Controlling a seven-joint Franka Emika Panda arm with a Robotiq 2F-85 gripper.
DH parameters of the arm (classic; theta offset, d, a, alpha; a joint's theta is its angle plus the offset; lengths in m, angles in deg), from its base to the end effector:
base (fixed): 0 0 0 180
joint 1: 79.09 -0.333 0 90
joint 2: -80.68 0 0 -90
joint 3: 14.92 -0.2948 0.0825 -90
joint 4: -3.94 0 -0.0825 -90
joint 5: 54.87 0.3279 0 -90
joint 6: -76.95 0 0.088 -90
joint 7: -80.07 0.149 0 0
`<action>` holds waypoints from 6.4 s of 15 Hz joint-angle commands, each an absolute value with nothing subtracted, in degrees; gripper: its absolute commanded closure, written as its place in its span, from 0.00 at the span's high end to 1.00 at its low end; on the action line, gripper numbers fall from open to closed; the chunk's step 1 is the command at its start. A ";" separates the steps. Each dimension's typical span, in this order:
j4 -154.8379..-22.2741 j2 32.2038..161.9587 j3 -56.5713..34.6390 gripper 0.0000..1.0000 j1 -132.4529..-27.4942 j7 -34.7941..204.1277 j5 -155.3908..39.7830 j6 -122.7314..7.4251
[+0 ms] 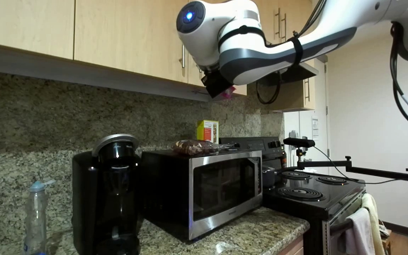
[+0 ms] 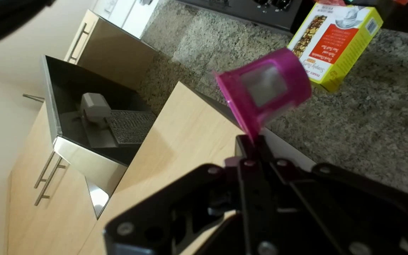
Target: Put the pink object on the microwave
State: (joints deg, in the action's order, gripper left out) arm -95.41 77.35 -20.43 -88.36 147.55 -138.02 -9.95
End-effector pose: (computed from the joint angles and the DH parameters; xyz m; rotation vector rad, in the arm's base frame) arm 0.5001 -0.0239 0.6539 1.6019 -0.7490 0.9335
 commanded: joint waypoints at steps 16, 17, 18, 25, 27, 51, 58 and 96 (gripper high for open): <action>-98.19 88.12 -15.02 0.01 -80.67 146.16 -143.01 -21.94; -98.54 87.90 -14.86 0.01 -80.39 146.80 -142.68 -22.19; -97.06 89.10 -15.26 0.04 -81.13 146.91 -143.22 -20.14; -97.71 90.10 -14.05 0.01 -79.41 146.90 -144.19 -22.54; -98.33 91.04 -13.10 0.01 -78.73 146.80 -145.50 -22.93; -106.91 89.85 -8.25 0.01 -72.25 144.35 -159.37 -48.68; -106.81 88.89 -7.45 0.38 -71.01 143.58 -158.52 -51.77; -126.81 49.19 -11.52 1.00 -73.82 157.66 -109.00 -27.30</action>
State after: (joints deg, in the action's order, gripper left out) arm -126.92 49.12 -10.81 -74.72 157.95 -109.43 -27.12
